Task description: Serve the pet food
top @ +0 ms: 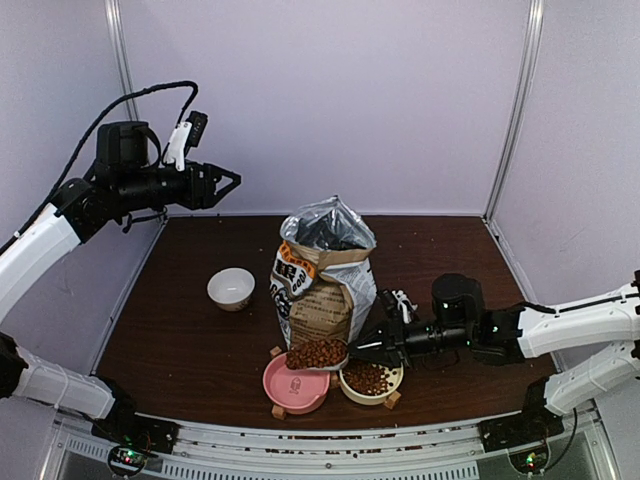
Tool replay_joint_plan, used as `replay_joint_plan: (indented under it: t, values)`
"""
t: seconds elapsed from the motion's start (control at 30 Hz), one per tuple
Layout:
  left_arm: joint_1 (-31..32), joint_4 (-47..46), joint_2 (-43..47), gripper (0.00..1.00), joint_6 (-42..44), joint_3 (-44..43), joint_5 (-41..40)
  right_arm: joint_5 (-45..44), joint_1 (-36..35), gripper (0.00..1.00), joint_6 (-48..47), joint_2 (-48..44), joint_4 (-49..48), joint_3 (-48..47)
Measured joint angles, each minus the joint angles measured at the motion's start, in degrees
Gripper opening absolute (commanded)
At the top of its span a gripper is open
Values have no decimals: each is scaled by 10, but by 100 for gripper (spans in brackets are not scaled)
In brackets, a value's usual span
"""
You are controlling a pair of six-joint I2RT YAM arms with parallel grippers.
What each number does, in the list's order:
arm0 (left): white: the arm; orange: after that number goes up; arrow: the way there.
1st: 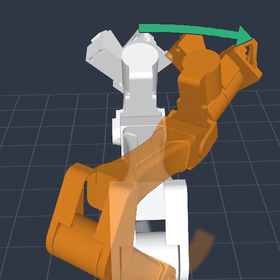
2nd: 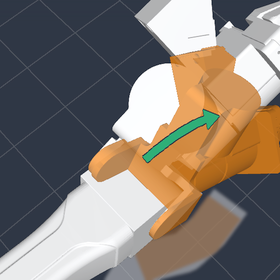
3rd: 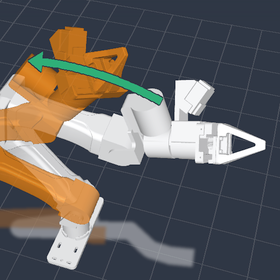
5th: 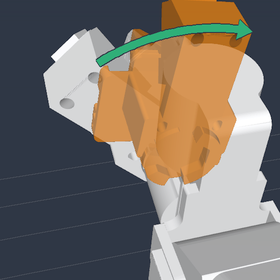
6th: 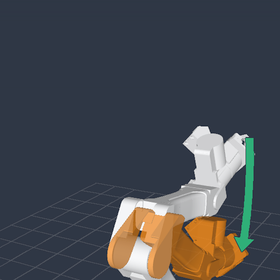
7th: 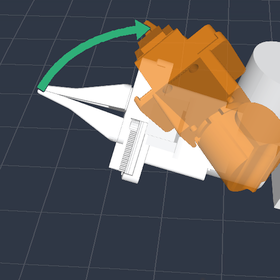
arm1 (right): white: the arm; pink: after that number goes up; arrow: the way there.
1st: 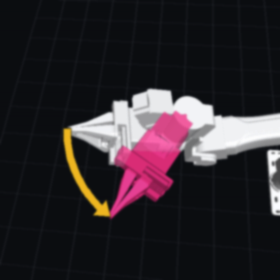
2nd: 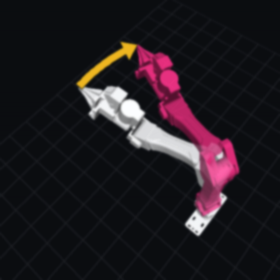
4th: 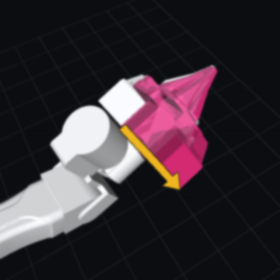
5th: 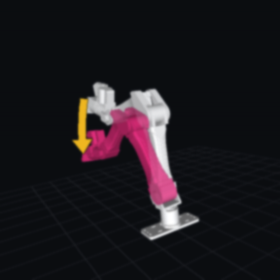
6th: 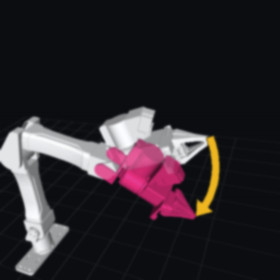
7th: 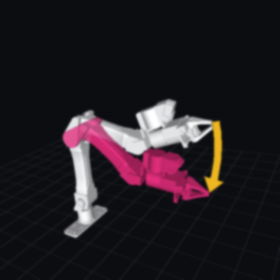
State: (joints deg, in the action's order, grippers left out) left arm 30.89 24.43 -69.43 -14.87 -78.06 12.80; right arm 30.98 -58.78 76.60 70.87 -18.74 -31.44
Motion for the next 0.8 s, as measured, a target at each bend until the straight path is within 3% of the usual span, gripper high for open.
replay_joint_plan:
  t: [0.8]
  values:
    - [-1,0,-4,61,5,1,0,0,0,0,-85,17,119,-36]
